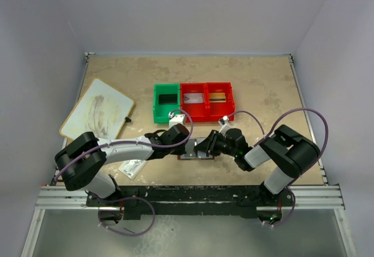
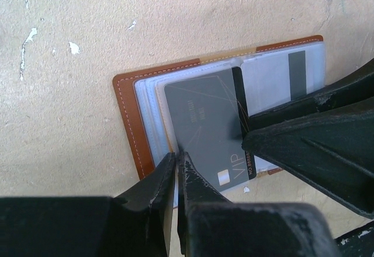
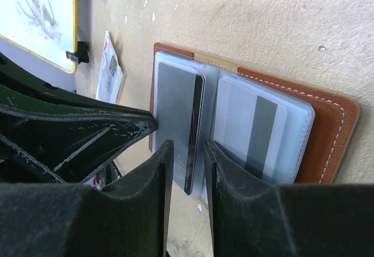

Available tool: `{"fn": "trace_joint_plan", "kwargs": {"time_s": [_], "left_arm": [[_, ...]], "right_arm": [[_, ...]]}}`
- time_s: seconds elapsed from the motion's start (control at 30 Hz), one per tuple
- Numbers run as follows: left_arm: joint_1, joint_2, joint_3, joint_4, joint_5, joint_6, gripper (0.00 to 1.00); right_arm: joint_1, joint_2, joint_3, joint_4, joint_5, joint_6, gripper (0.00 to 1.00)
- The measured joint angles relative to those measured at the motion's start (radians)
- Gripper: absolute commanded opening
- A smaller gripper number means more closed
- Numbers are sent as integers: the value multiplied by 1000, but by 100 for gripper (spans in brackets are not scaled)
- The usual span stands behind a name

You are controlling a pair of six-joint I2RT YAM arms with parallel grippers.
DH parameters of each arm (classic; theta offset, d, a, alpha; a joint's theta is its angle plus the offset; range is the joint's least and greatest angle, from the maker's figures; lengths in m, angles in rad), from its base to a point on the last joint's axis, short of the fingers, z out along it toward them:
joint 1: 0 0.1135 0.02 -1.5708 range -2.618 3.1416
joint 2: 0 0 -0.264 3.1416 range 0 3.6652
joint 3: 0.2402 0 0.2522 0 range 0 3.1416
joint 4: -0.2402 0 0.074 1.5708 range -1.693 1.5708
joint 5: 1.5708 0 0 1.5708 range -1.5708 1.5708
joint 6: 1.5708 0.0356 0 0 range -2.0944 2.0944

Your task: Take the credit cards out of the card holder

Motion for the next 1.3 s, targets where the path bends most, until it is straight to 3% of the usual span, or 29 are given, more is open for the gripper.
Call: {"fn": "trace_joint_plan", "kwargs": {"time_s": [0.23,0.5,0.6,0.7,0.9,1.3], "left_arm": [[-10,9,13,-15,-13,1,0],[-11,17,22,-25,-24,1,0],[-12,18,22,-26,-29,1,0],[-12,20,24,-26,-32,2,0],[-14,26,27,-24,-40,0,0],[-21,42,36,-37,-68,0,0]], "right_arm": [[-8,5,10,-21,-24,-3,20],[-14,10,21,-32,-64,-32,27],[-15,2,42,-72,-74,-66,22],[-15,-17,66,-144,-70,-105,9],[-14,-86,88,-271,-56,-155,3],[-43,-146,74,-343,-21,-166,3]]}}
